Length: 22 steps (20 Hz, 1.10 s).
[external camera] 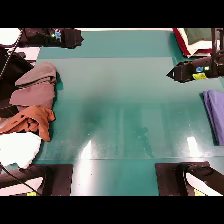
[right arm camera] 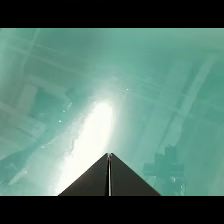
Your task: Fold the shirts.
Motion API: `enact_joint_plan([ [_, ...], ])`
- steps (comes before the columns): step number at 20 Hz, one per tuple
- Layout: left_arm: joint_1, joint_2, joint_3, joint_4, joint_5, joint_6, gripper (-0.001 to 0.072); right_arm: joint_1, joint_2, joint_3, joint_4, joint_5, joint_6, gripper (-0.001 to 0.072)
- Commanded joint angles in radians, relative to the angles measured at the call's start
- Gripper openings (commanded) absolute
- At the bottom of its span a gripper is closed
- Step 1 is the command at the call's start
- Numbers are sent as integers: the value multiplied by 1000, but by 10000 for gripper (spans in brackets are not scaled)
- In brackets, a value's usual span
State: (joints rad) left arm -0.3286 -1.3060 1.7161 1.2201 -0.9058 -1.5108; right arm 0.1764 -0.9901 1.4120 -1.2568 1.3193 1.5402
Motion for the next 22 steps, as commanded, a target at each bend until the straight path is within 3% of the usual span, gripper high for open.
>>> enact_joint_plan([
  [1, 1, 0, 0, 0, 2, 0, 24, 2, 1, 1, 1, 1, 0, 16],
  [11, 1, 0, 0, 0, 6, 0, 24, 2, 1, 1, 1, 1, 0, 16],
  [13, 1, -2, 0, 44, 107, 22, 28, 2, 1, 1, 1, 1, 0, 16],
  [14, 3, -2, 0, 133, 147, 40, 301, 2, 1, 1, 1, 0, 0, 16],
  [15, 8, -6, 0, 255, 169, -5, 595, 2, 0, 1, 0, -1, 0, 16],
  [17, 55, -37, -1, 466, 138, -114, 609, 2, 0, 1, 0, -1, 0, 16],
  [22, 264, -245, -1, 485, -52, -168, 610, 2, 0, 1, 0, -13, 0, 16],
])
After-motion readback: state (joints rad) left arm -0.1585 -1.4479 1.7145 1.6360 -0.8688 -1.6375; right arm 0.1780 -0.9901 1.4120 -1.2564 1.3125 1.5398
